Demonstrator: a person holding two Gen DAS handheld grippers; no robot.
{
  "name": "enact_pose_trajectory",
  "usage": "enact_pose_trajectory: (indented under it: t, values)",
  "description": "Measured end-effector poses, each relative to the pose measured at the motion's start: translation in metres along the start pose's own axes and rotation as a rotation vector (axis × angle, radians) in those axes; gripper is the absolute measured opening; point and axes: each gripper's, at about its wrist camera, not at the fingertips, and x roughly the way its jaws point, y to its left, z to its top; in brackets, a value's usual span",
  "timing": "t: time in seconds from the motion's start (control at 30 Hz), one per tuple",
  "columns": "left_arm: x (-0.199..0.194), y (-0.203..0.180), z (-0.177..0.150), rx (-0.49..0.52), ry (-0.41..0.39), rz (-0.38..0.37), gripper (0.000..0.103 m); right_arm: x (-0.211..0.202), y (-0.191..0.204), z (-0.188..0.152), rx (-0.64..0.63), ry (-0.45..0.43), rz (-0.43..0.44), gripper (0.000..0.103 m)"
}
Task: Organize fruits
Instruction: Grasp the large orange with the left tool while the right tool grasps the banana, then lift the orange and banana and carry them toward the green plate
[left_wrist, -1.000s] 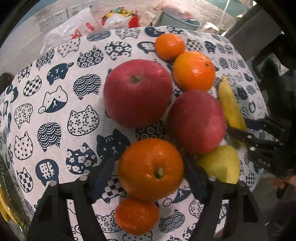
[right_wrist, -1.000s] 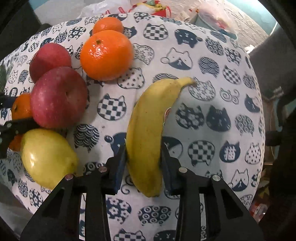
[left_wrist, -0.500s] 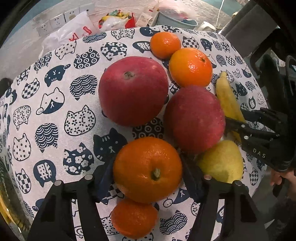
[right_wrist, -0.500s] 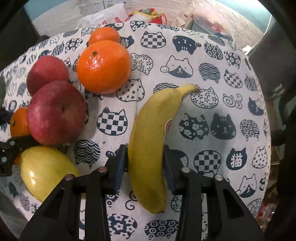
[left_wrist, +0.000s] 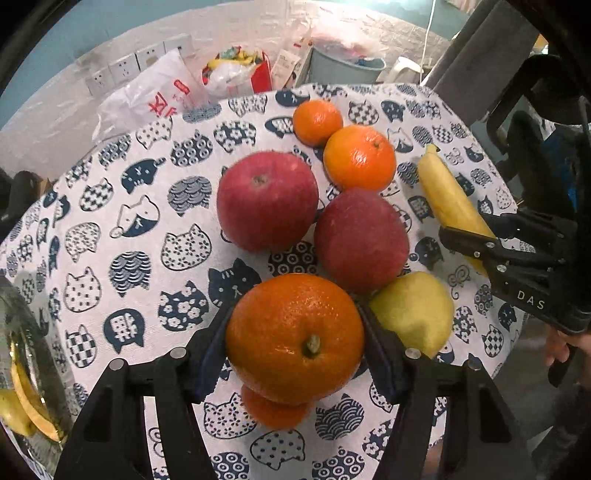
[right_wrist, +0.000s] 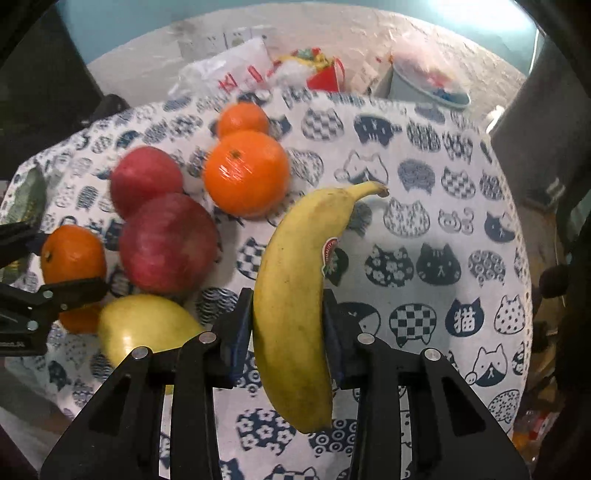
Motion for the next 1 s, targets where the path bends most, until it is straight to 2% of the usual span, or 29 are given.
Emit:
enact_pose_trajectory:
  t: [0.5,1.0]
  values:
    - [-0.046,0.008,-0.009,-0.013,-0.086,0.016,0.068,-0.039,0.024,0.025,-0.057,-0.106,0.080,0.034]
    - [-0.081,0.040,-0.028,-0.067,-0.144,0.045,0.068,-0.055,0.073,0.045,-0.110,-0.151,0.163,0.034]
